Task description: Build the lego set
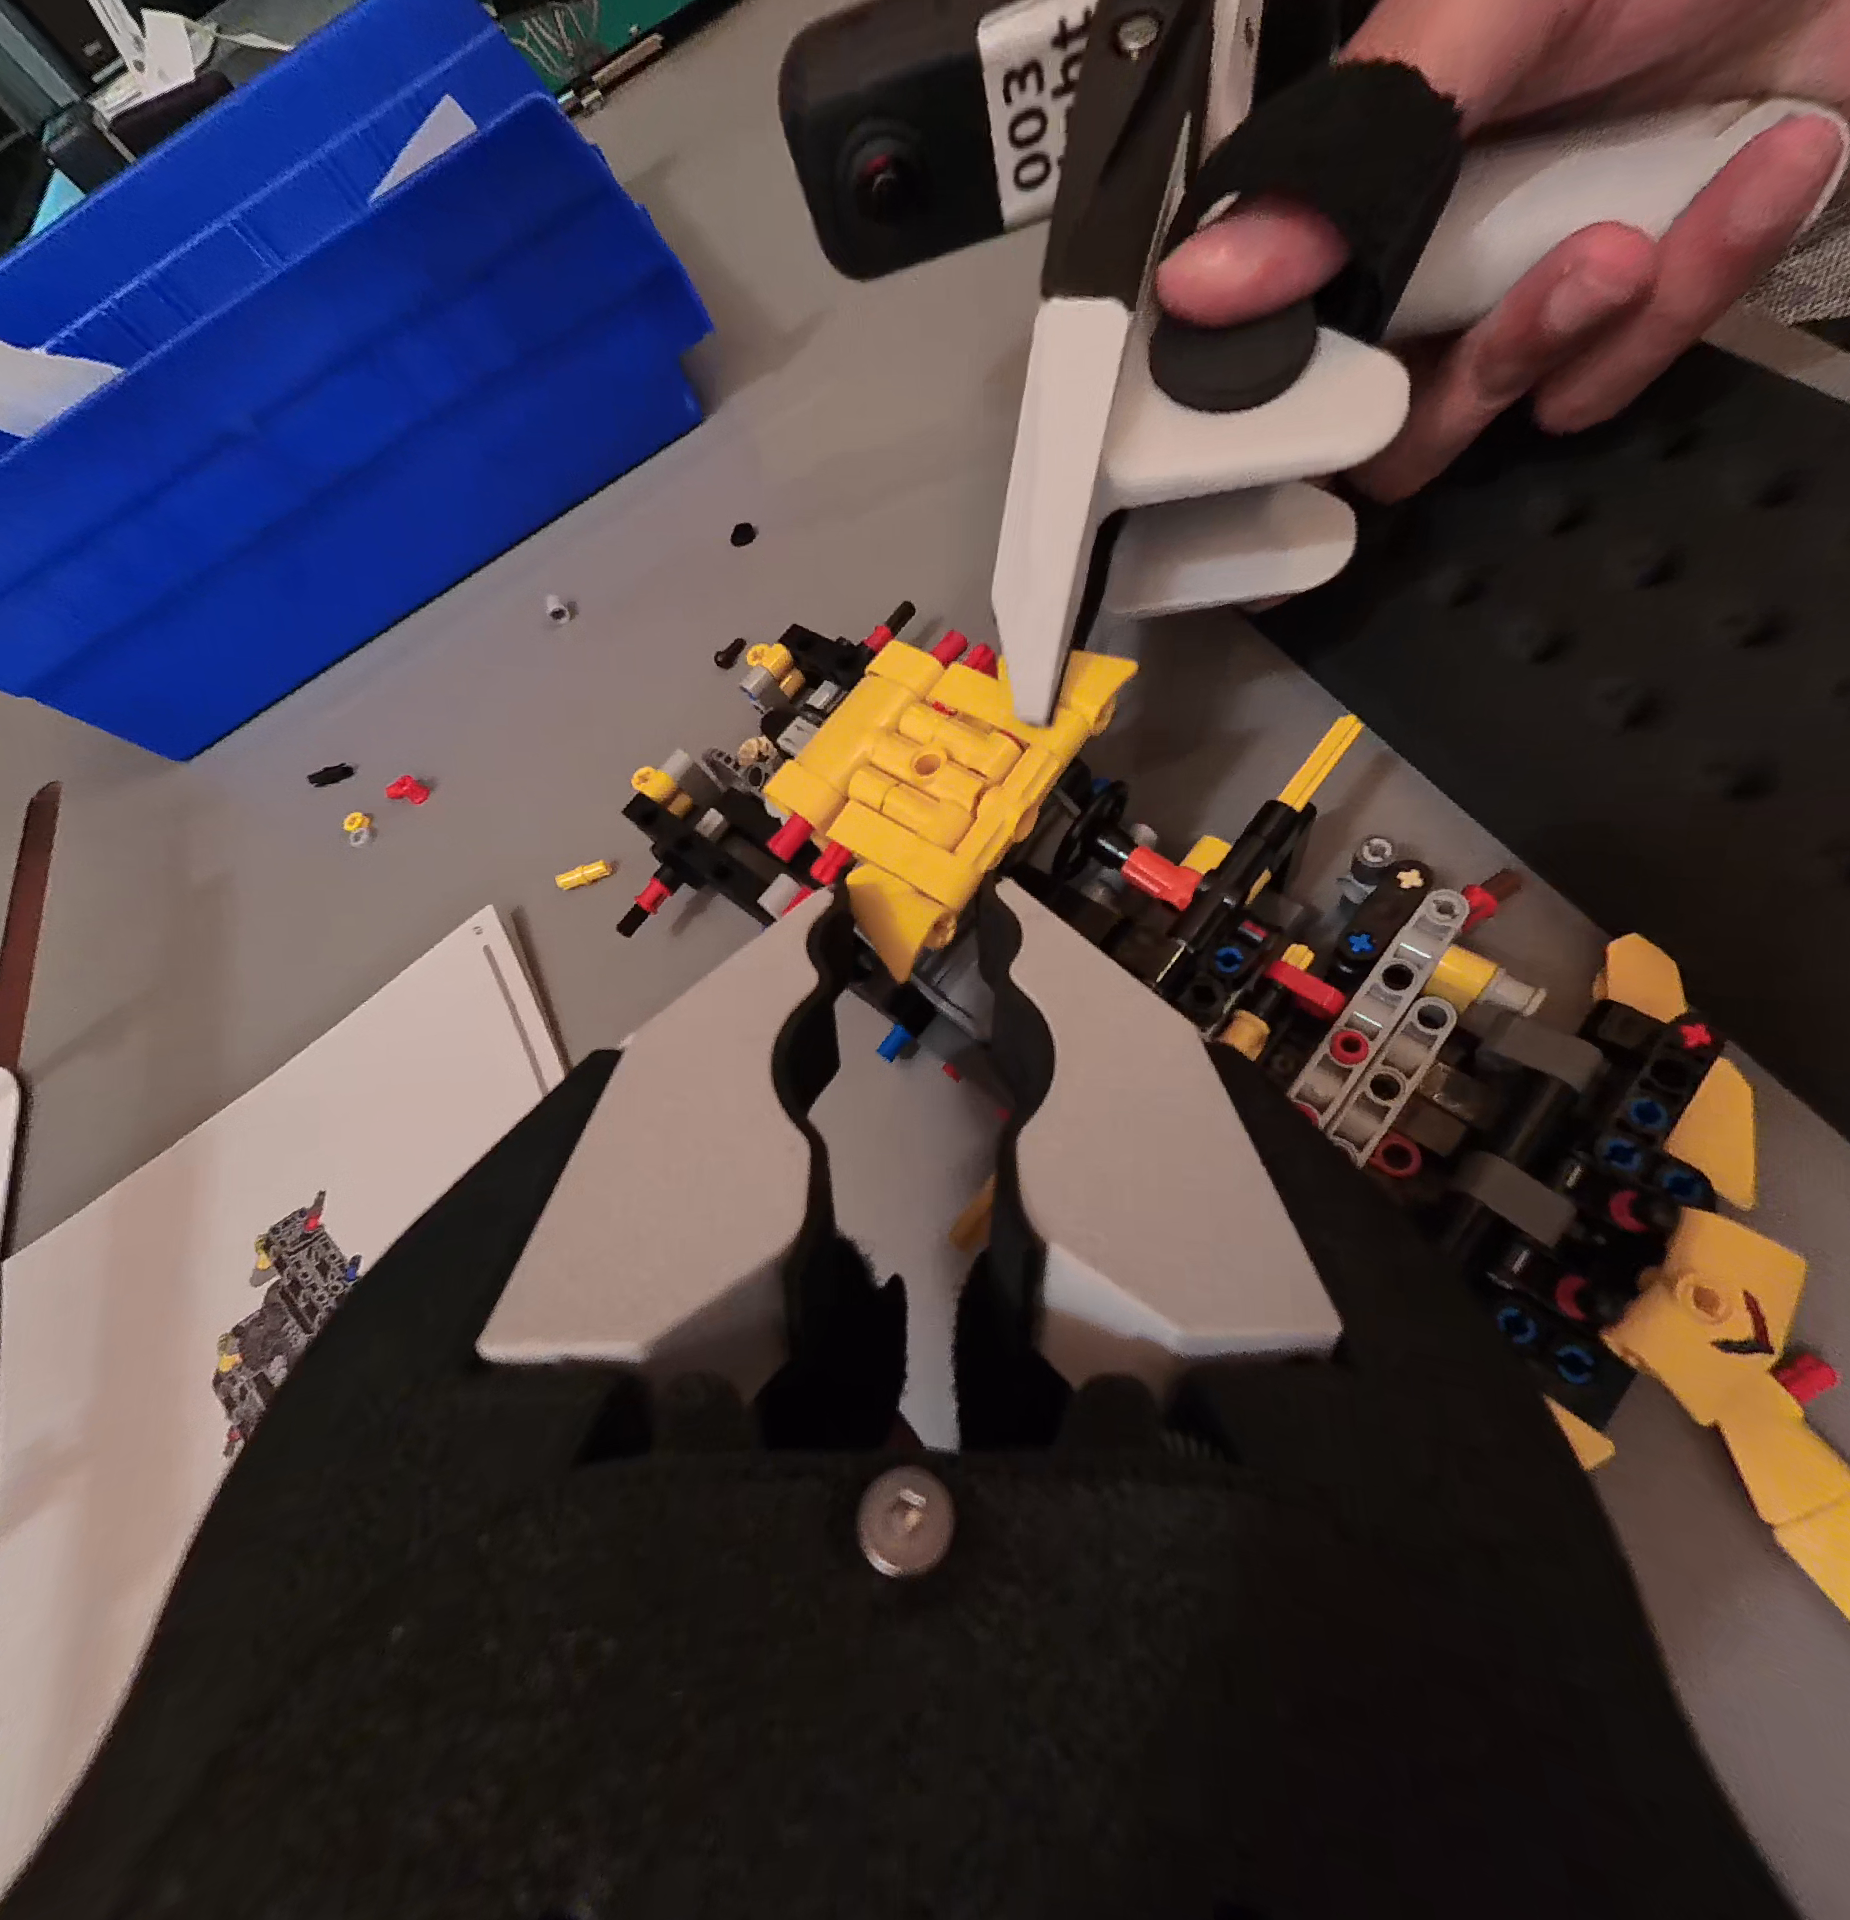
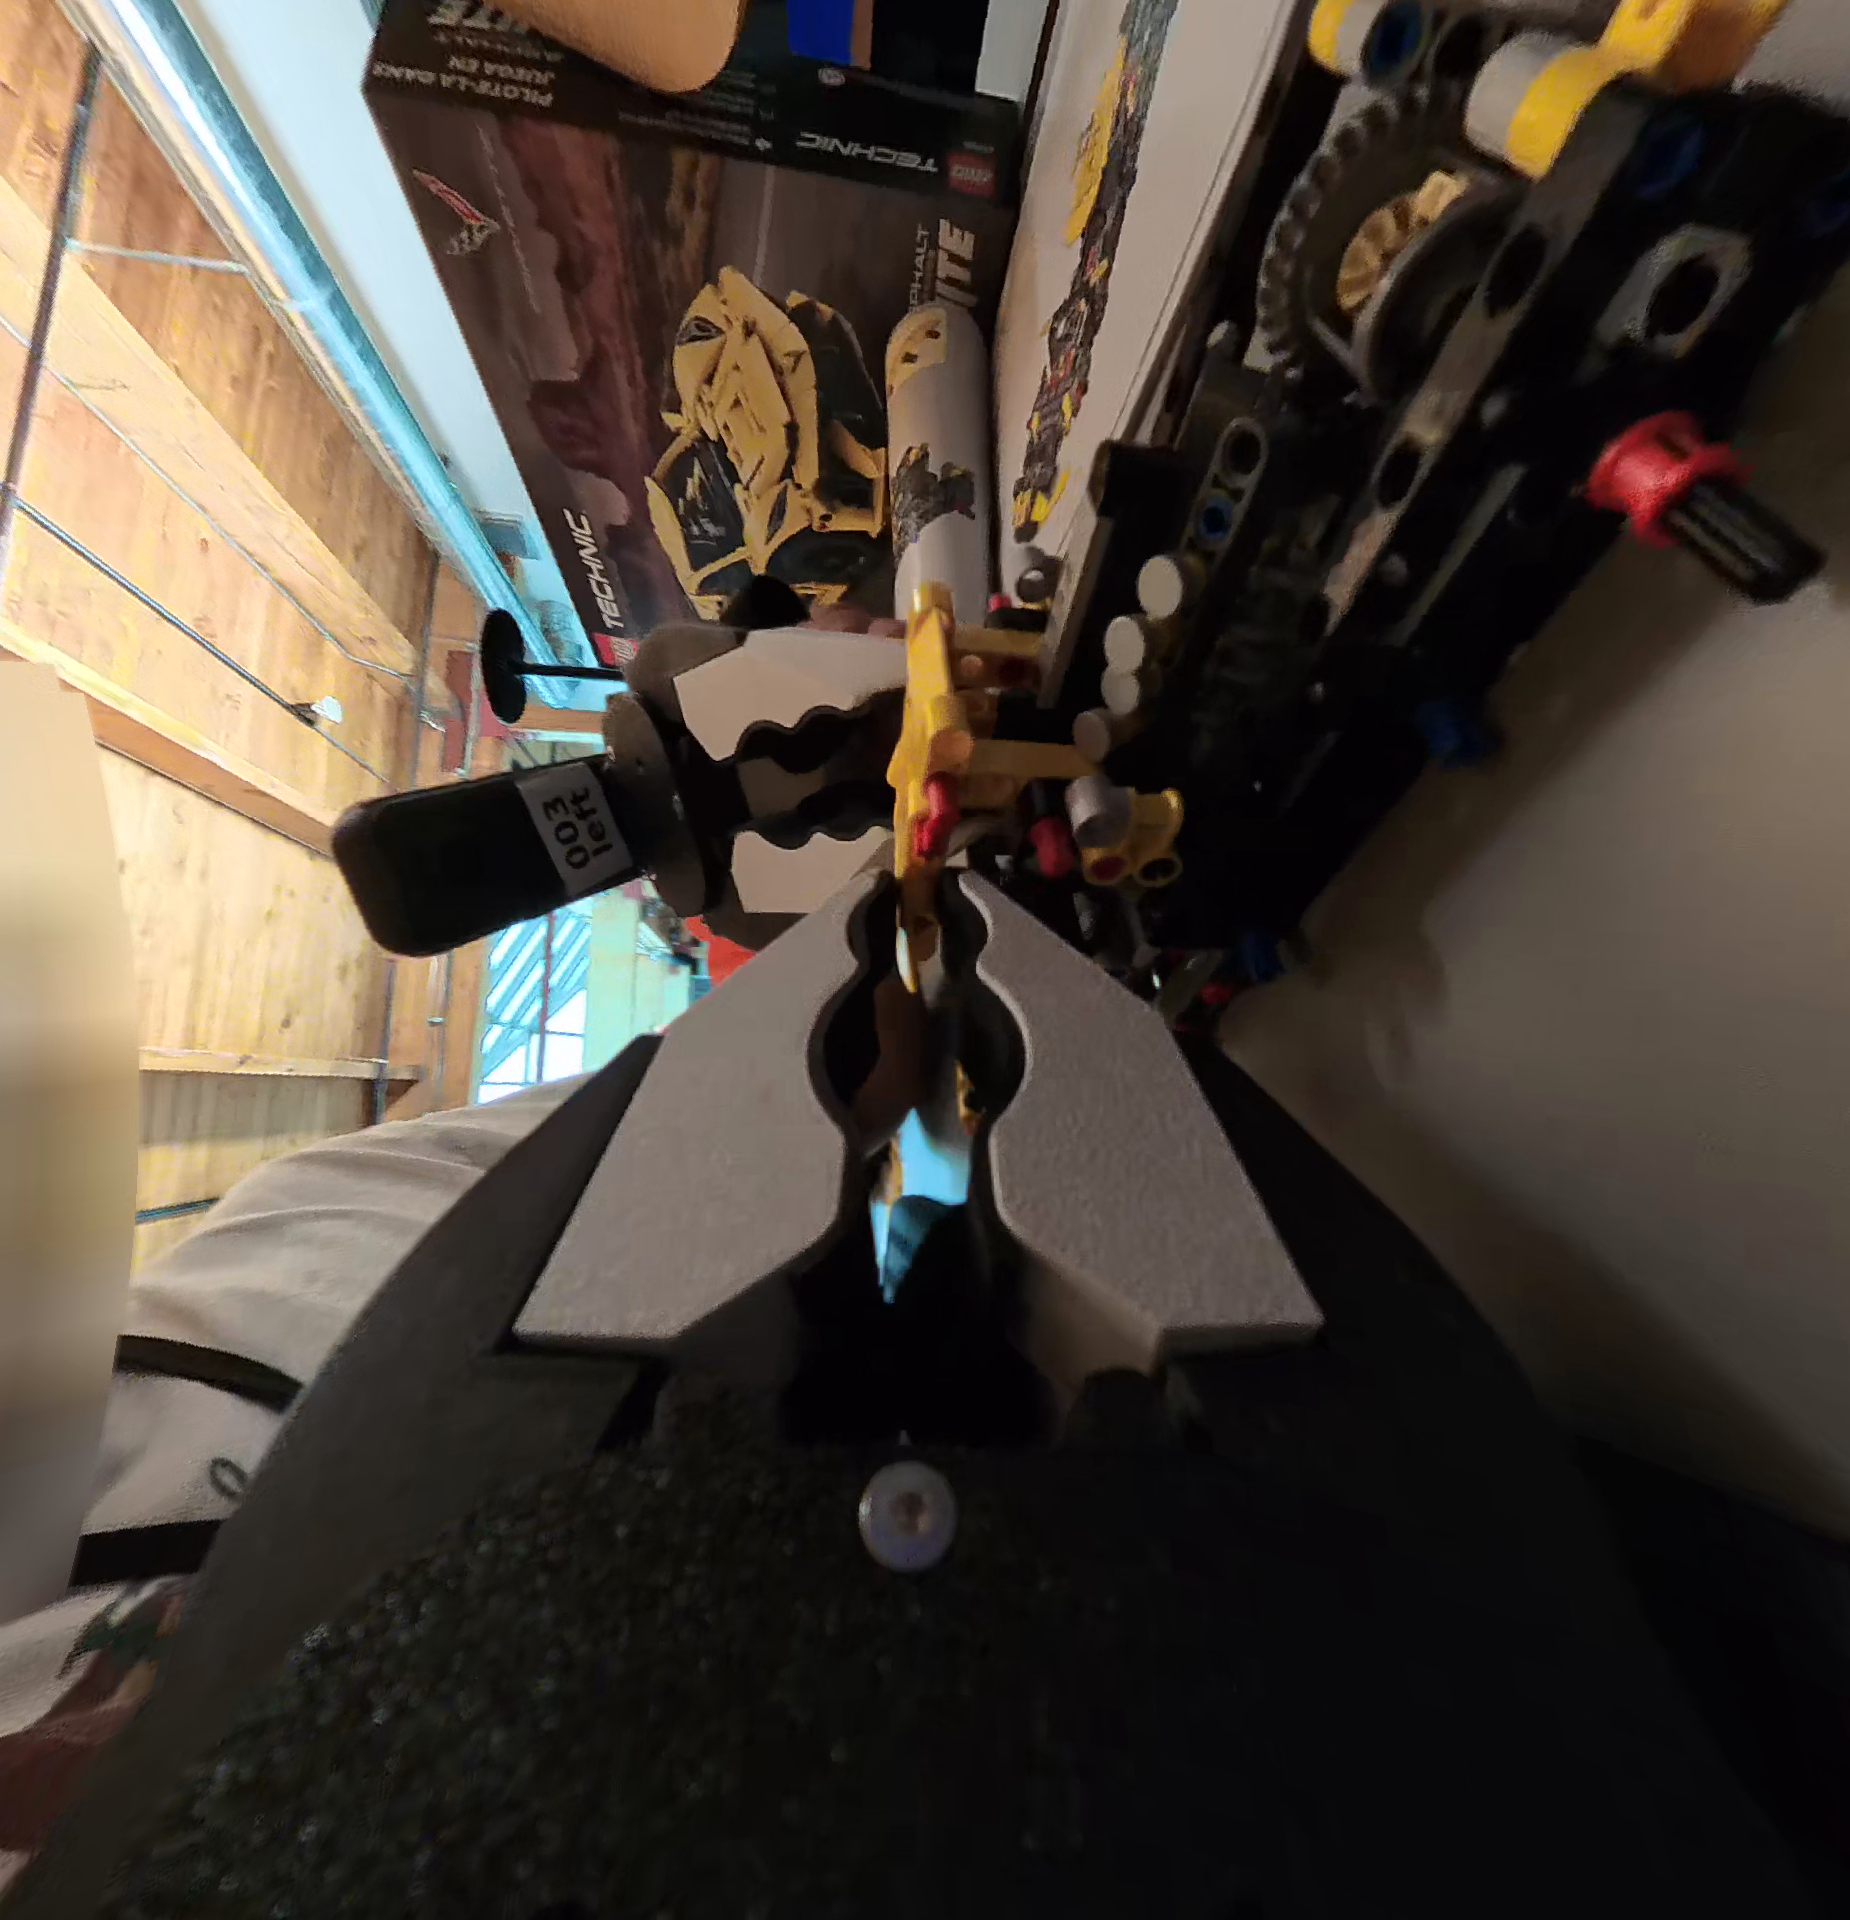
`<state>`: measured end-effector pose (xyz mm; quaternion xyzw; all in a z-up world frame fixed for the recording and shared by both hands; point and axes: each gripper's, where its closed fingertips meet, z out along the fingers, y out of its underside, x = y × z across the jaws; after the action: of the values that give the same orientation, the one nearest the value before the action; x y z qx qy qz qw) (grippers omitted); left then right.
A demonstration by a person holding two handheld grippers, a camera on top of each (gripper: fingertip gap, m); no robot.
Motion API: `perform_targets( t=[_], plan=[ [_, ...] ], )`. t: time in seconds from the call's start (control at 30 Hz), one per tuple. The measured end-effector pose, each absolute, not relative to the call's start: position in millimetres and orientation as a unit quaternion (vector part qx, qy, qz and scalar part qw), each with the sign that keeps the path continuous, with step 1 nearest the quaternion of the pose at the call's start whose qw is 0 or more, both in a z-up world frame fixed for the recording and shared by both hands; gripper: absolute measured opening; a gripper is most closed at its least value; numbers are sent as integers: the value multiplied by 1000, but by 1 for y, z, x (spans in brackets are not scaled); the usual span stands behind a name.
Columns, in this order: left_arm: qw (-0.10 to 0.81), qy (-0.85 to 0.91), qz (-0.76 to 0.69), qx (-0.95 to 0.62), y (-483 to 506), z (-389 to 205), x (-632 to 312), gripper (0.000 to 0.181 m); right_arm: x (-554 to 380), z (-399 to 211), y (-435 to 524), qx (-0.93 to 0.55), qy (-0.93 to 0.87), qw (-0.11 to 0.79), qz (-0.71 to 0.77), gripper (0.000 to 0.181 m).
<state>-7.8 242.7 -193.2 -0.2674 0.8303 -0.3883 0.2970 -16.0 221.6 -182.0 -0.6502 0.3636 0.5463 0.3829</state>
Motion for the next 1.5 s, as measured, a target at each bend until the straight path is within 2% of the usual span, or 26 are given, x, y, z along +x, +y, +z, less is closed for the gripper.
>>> perform_targets(
  t=[0.47, 0.8, 1.33, 1.5],
  plan=[
    [312, 828, -385, -262, 241, -192, -7, 23, -17, -182, 225, -616, 376, 354, 595, 5],
    [293, 827, -404, -257, 239, -192, -11, 24, -9, -182, 216, -647, 372, 392, 538, 5],
    [309, 836, -383, -243, 239, -192, -10, 23, -6, -182, 219, -633, 387, 391, 544, 4],
    [308, 835, -394, -231, 236, -193, -10, 24, -8, -180, 205, -686, 328, 389, 520, 8]
  ],
)
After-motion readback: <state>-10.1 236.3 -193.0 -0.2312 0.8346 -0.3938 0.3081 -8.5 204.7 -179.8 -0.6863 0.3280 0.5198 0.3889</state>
